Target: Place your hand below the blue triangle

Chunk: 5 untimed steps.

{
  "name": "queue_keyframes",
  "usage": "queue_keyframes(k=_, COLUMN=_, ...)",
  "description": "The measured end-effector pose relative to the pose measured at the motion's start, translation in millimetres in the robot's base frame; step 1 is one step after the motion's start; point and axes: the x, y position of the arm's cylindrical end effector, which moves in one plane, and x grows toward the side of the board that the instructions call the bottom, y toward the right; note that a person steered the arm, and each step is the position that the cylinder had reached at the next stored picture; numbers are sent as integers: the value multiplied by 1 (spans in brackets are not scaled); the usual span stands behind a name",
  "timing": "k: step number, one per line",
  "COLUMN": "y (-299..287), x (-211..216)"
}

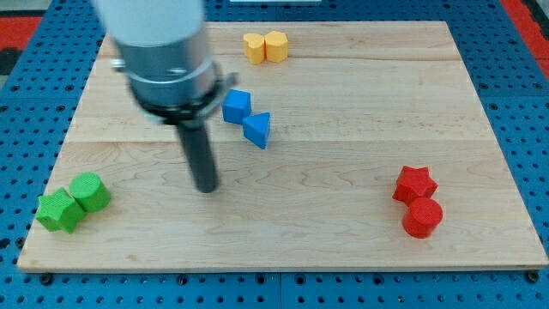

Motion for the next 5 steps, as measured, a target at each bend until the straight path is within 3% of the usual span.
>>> queue_keyframes(k=1, y=31, x=-16)
queue_keyframes(k=5, y=47, x=-40)
